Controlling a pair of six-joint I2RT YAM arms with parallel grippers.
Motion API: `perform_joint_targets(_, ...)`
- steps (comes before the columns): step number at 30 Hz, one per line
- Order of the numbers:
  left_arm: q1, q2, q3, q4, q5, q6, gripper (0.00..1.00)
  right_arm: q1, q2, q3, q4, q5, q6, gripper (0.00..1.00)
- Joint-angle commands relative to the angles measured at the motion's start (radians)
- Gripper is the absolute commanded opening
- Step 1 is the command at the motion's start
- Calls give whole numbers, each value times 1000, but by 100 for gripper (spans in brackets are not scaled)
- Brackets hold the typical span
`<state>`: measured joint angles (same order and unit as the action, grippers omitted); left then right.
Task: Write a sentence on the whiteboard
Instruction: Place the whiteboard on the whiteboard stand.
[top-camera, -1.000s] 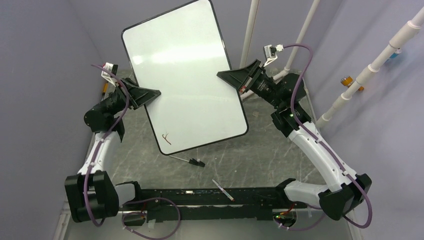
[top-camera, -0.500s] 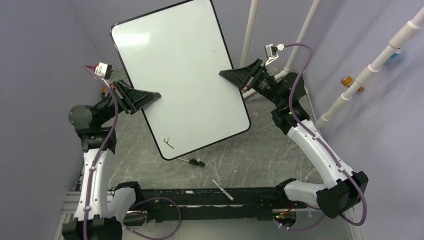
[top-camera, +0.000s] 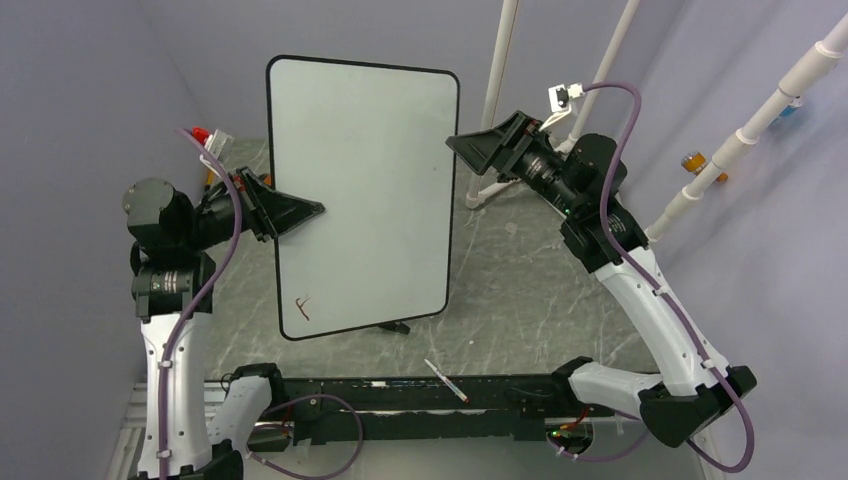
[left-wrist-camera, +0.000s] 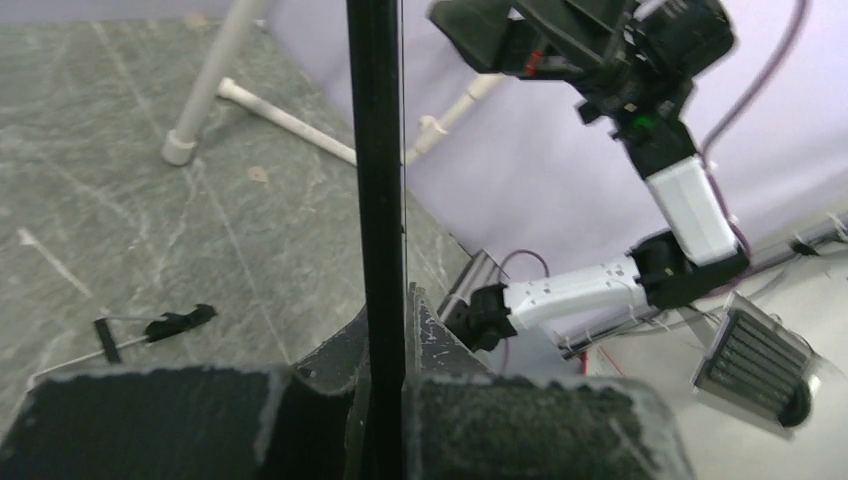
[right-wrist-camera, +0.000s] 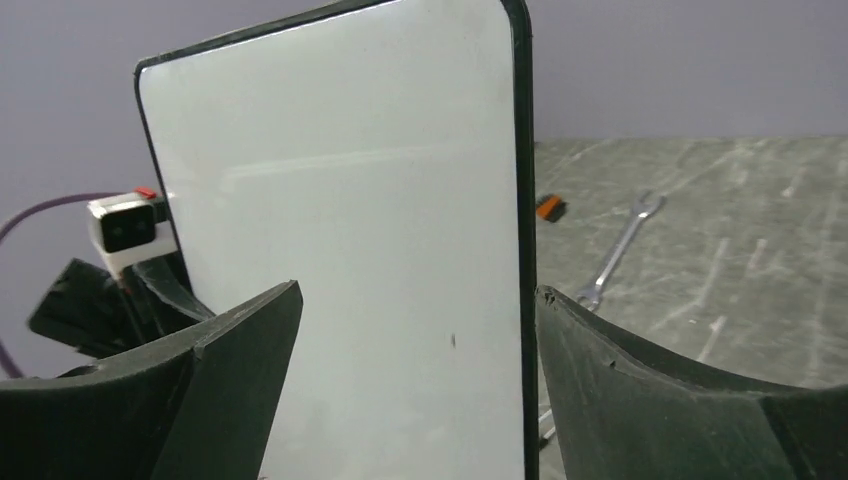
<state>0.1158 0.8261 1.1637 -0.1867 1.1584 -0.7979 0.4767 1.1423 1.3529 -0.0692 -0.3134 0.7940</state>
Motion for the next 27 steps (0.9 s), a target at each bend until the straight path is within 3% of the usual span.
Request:
perform_joint_targets(1,5,16,147,-221,-158,169,0,0,-47,73,-157,118,-119,90)
perform_joint_targets(9,-26,110,388,-620,-329,371,0,0,-75,124,-323,187,-203,93)
perform_joint_targets(13,-84,177,495,-818,-495,444,0,1,-69,161,-434,210,-253,95)
perform_joint_targets(20,-265,284,563,-956,-742,503,0,-1,-57,168,-566,231,-310,97)
perform_joint_targets(27,-359,364,635,-1002,-807,537,0,0,-101,92,-569,218,-312,98)
